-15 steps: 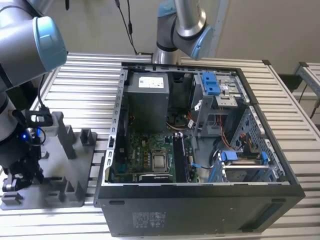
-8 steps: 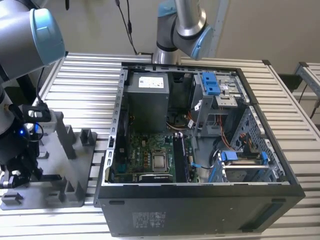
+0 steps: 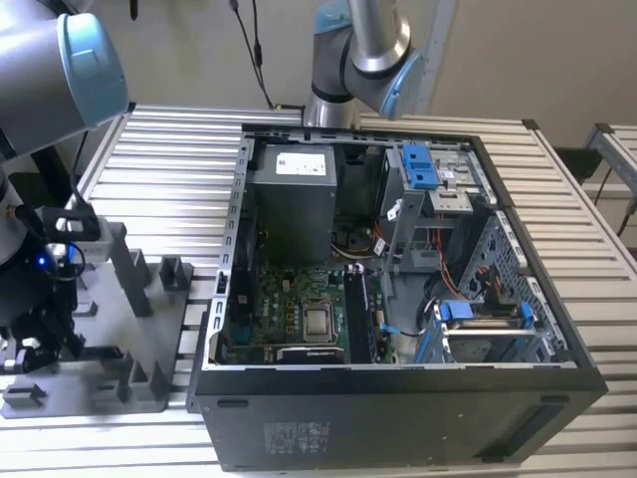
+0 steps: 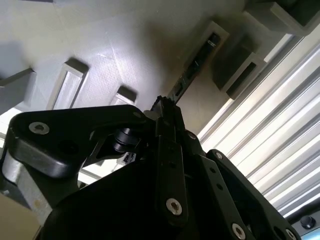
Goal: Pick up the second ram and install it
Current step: 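Pick up the second ram and move it above second insertion slot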
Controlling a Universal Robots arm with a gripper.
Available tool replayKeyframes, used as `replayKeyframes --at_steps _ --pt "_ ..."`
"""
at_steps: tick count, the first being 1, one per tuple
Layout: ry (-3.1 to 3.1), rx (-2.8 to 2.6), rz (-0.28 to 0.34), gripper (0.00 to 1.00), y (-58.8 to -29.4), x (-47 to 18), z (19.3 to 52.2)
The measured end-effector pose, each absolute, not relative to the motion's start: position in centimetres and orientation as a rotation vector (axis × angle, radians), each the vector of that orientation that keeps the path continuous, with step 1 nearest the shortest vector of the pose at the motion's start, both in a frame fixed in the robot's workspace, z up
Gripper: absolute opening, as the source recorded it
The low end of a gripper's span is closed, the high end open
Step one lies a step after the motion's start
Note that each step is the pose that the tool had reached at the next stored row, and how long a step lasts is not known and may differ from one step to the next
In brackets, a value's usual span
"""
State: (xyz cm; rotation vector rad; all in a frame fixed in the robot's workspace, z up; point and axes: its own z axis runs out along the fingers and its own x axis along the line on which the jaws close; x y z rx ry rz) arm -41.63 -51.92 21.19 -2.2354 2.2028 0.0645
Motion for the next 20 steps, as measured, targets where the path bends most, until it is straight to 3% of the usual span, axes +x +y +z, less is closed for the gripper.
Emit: replayKeyframes --at_steps 20 --pt "2.203 -2.235 0.064 0.14 -51.9 -41.6 24.1"
